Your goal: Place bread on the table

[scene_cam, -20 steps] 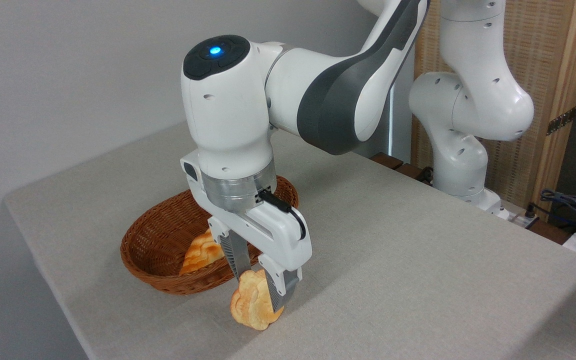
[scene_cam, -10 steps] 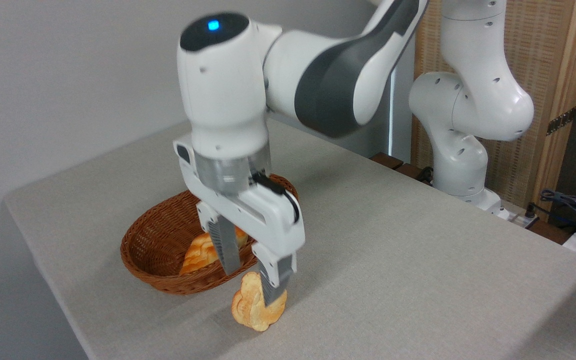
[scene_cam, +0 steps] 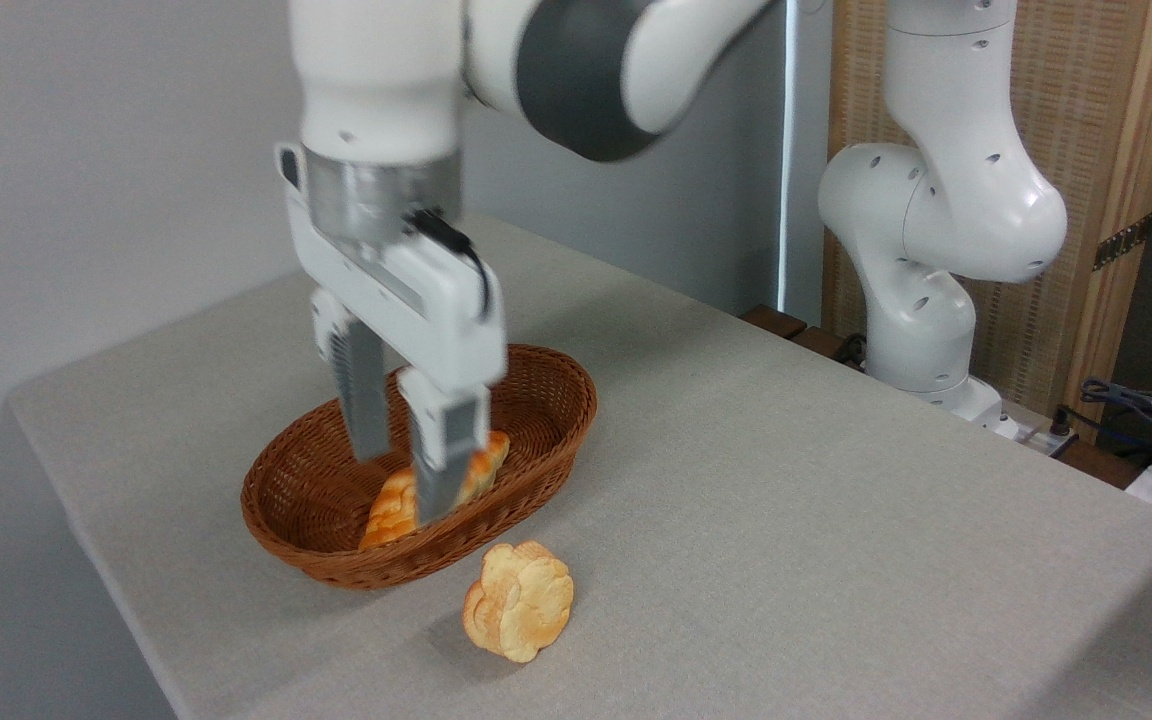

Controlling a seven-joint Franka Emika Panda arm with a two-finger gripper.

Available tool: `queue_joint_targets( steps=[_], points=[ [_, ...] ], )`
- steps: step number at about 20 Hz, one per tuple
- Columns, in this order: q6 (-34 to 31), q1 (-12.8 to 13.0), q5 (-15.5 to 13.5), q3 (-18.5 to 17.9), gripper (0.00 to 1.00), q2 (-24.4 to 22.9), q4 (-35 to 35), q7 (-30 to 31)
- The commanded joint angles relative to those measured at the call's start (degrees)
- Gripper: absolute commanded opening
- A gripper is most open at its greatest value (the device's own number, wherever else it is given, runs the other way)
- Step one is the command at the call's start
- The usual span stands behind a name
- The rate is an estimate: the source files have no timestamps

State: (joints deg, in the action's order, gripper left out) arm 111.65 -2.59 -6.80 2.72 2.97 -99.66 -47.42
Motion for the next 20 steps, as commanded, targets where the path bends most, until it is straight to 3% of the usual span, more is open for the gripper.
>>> queue_joint_targets(
  steps=[1, 4, 7, 8, 20],
  points=[
    [-0.99, 0.21, 0.3, 2.99, 1.0, 0.28, 1.66, 6.8],
    [-0.99, 0.21, 1.09, 4.05, 1.0, 0.37, 1.75, 9.27],
    [-1.17, 0.21, 6.87, 4.75, 1.0, 0.55, 2.01, 13.84],
    [-1.17, 0.21, 7.24, 4.93, 1.0, 0.55, 2.01, 13.85],
    [-1.34, 0.13, 6.71, 4.14, 1.0, 0.37, 2.1, 13.76]
  ],
)
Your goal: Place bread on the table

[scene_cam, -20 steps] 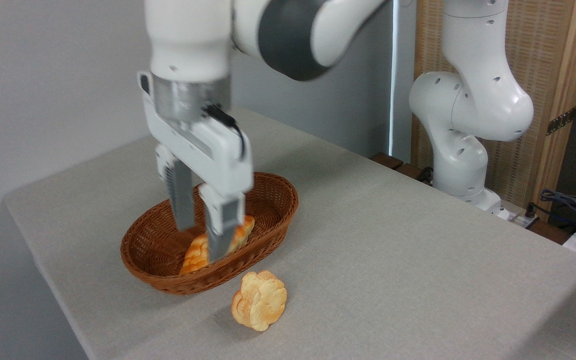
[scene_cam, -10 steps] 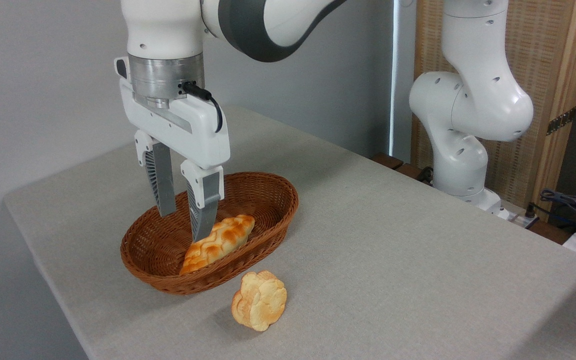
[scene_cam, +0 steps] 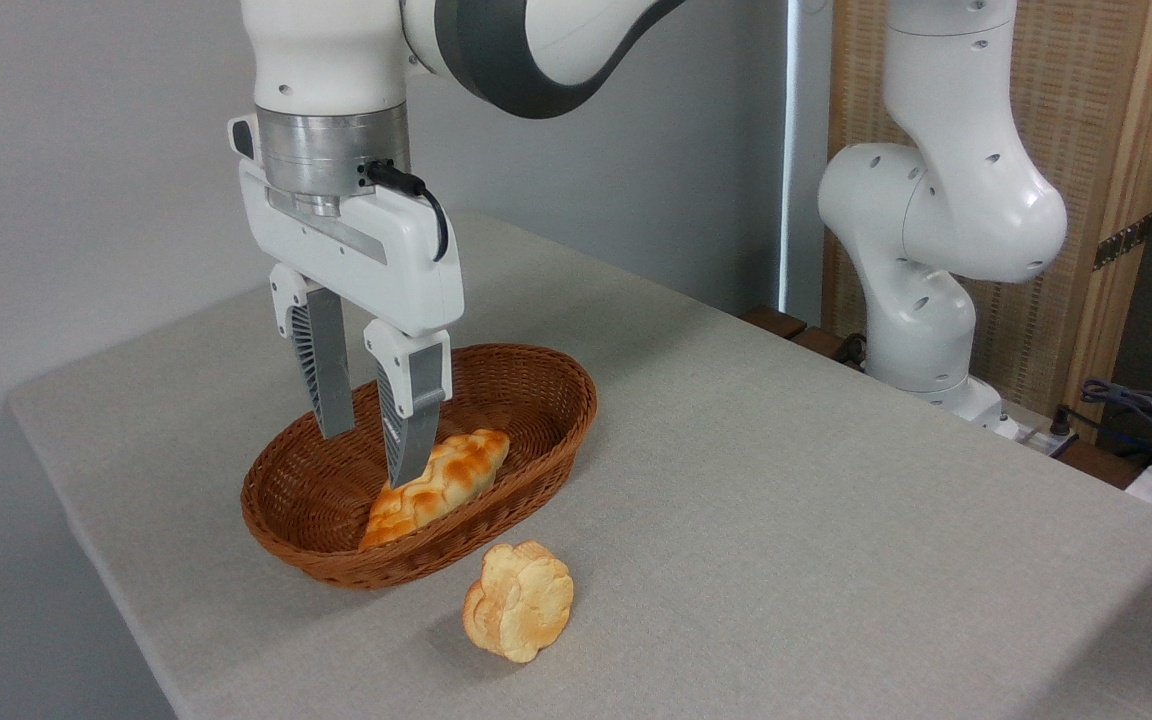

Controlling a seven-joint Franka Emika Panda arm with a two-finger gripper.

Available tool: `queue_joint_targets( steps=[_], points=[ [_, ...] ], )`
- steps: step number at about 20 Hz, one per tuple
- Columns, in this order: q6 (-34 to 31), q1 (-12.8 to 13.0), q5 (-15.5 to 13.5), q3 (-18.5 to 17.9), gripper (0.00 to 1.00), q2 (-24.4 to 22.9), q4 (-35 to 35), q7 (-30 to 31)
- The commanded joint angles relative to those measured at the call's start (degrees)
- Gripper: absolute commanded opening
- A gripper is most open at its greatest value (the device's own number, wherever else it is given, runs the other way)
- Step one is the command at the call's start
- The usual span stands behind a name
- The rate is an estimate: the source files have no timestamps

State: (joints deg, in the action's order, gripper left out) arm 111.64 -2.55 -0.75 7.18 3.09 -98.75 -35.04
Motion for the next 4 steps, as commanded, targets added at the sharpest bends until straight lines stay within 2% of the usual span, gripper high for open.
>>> queue_joint_targets(
  steps=[1, 4],
  points=[
    [-1.25, -0.17, 0.14, -0.33, 1.0, 0.25, 1.19, 1.37],
    [-1.34, -0.35, -0.92, -0.5, 1.0, 0.16, 1.19, 1.2]
  ],
)
